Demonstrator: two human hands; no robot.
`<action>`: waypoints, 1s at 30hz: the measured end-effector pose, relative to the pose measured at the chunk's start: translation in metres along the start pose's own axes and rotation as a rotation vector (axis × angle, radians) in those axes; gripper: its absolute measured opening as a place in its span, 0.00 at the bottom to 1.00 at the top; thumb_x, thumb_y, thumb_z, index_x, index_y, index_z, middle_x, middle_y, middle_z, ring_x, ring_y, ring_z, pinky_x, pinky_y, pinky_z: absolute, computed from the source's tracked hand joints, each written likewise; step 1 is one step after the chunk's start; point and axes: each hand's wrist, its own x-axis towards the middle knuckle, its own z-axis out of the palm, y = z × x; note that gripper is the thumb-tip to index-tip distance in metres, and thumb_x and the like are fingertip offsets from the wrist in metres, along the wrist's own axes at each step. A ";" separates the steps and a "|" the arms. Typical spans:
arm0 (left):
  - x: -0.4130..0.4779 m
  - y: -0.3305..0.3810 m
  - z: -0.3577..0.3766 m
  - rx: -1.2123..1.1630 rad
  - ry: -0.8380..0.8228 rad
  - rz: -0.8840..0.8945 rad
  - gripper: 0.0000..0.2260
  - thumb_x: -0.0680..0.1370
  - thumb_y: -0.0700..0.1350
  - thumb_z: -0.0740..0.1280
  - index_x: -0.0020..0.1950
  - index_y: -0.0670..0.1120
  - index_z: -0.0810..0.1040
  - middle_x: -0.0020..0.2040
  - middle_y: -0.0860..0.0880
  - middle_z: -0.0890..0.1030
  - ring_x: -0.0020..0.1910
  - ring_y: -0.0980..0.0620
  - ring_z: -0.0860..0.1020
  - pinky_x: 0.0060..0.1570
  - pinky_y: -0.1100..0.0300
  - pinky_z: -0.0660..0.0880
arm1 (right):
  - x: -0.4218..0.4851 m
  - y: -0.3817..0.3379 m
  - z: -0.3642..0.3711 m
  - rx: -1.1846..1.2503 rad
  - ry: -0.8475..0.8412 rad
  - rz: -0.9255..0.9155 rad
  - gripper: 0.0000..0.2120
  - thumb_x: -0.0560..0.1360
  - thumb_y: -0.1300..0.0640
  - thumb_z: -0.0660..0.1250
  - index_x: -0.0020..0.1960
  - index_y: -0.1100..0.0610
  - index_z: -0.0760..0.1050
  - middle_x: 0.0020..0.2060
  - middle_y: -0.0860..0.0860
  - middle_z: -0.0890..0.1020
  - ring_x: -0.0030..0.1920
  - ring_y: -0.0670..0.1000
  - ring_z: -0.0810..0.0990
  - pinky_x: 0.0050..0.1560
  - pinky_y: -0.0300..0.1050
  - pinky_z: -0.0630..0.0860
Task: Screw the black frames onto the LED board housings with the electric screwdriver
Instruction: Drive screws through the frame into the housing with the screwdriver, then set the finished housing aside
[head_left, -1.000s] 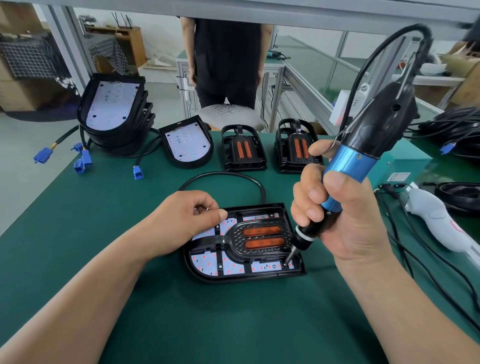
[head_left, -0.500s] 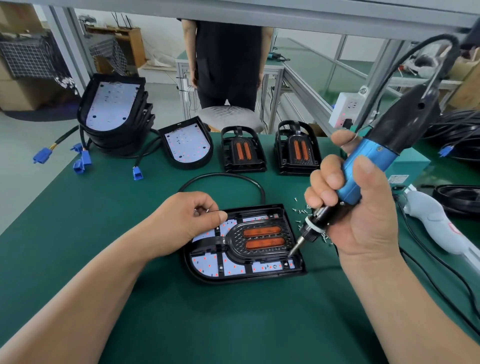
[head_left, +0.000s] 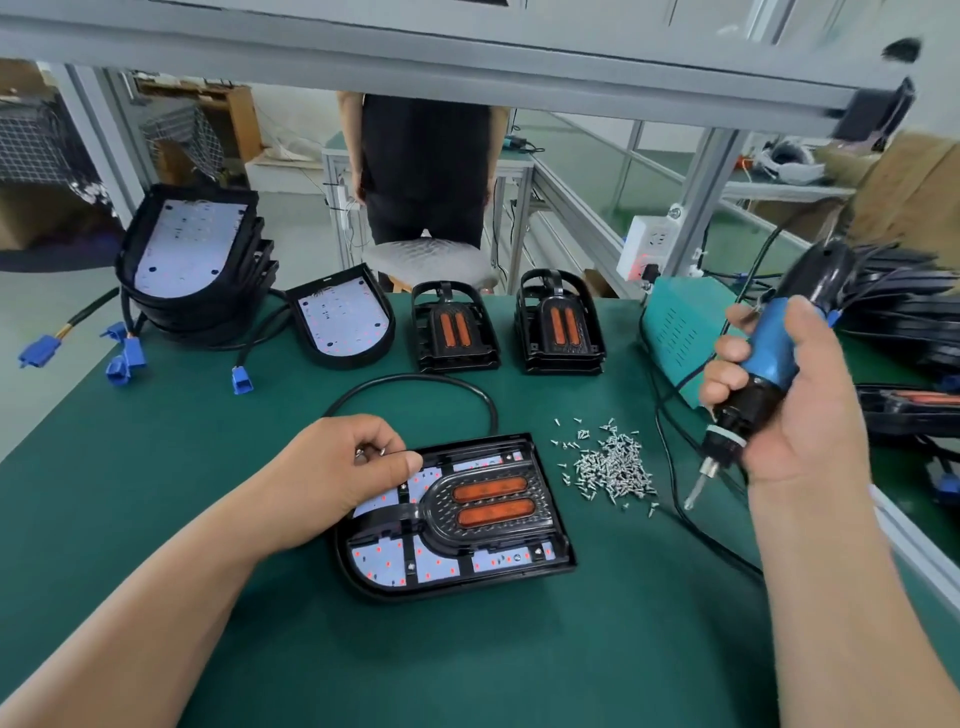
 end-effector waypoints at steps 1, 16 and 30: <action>0.000 0.000 0.000 0.006 0.000 0.001 0.08 0.77 0.57 0.75 0.40 0.57 0.82 0.28 0.56 0.74 0.28 0.58 0.67 0.30 0.68 0.66 | 0.002 -0.005 -0.007 -0.051 0.020 0.002 0.14 0.82 0.44 0.63 0.56 0.55 0.74 0.37 0.50 0.74 0.30 0.48 0.71 0.31 0.40 0.73; 0.001 -0.003 0.000 0.022 0.002 0.001 0.08 0.77 0.56 0.76 0.42 0.55 0.82 0.29 0.55 0.75 0.28 0.59 0.68 0.30 0.68 0.66 | 0.007 0.008 -0.021 -1.502 0.033 0.082 0.05 0.79 0.50 0.66 0.53 0.50 0.74 0.40 0.51 0.83 0.30 0.44 0.81 0.34 0.43 0.69; -0.002 0.001 -0.002 0.012 -0.008 -0.040 0.09 0.77 0.59 0.75 0.43 0.55 0.82 0.31 0.54 0.76 0.30 0.57 0.70 0.34 0.64 0.69 | 0.007 0.009 -0.023 -2.095 -0.061 0.190 0.27 0.78 0.35 0.69 0.71 0.48 0.72 0.51 0.44 0.80 0.54 0.53 0.77 0.37 0.43 0.63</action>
